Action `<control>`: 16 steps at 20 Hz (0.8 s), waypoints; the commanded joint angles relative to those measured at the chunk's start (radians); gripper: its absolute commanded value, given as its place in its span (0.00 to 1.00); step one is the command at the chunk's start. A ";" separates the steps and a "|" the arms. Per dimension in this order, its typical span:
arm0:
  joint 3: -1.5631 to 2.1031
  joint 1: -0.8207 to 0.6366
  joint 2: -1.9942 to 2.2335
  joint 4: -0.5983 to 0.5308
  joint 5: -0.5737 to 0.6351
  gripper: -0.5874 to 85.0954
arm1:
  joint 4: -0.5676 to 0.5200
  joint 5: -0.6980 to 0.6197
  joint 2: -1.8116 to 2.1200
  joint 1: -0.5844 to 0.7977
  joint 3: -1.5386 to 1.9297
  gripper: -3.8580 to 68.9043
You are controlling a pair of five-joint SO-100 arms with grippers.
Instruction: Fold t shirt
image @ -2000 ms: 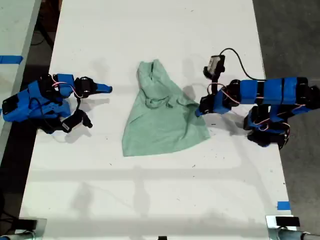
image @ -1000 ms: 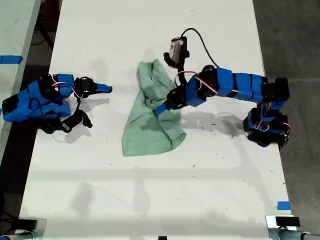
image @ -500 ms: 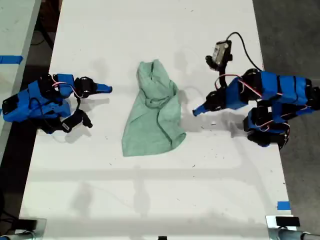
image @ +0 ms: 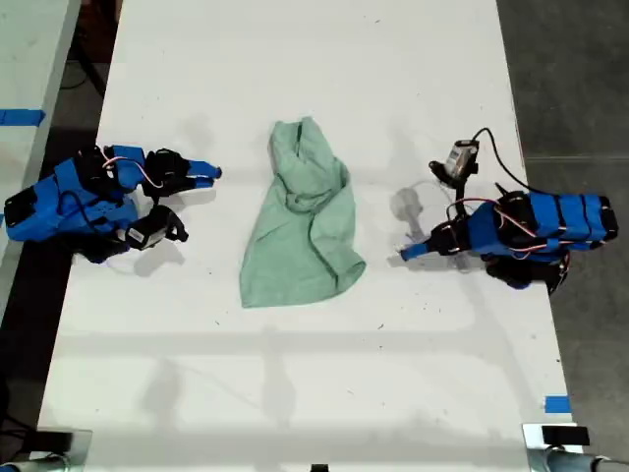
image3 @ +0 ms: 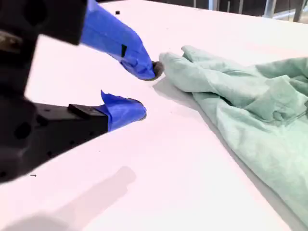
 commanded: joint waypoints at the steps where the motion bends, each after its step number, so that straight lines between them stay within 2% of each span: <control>1: 0.040 0.012 0.008 0.003 0.074 0.12 | 0.089 0.049 0.021 0.034 0.063 0.23; 2: 0.040 0.038 0.008 0.003 0.137 0.12 | 0.103 -0.018 0.015 0.026 0.071 0.23; 3: 0.040 0.074 0.008 0.003 0.147 0.12 | 0.103 -0.146 0.020 0.025 0.071 0.23; 5: 0.040 0.149 0.008 0.003 0.141 0.12 | 0.103 -0.101 0.020 -0.031 0.071 0.22; 6: 0.040 0.163 0.008 0.003 0.147 0.12 | 0.103 -0.141 0.020 -0.040 0.071 0.22; 7: 0.040 0.169 0.008 0.003 0.169 0.12 | 0.103 -0.247 0.020 -0.040 0.071 0.22; 8: 0.040 0.172 0.008 0.003 0.170 0.12 | 0.103 -0.410 0.020 -0.040 0.071 0.21; 9: 0.040 0.173 0.008 0.003 0.170 0.12 | 0.101 -0.459 0.020 -0.037 0.071 0.21; 16: 0.040 0.173 0.008 0.003 0.170 0.12 | 0.101 -0.459 0.020 -0.037 0.071 0.18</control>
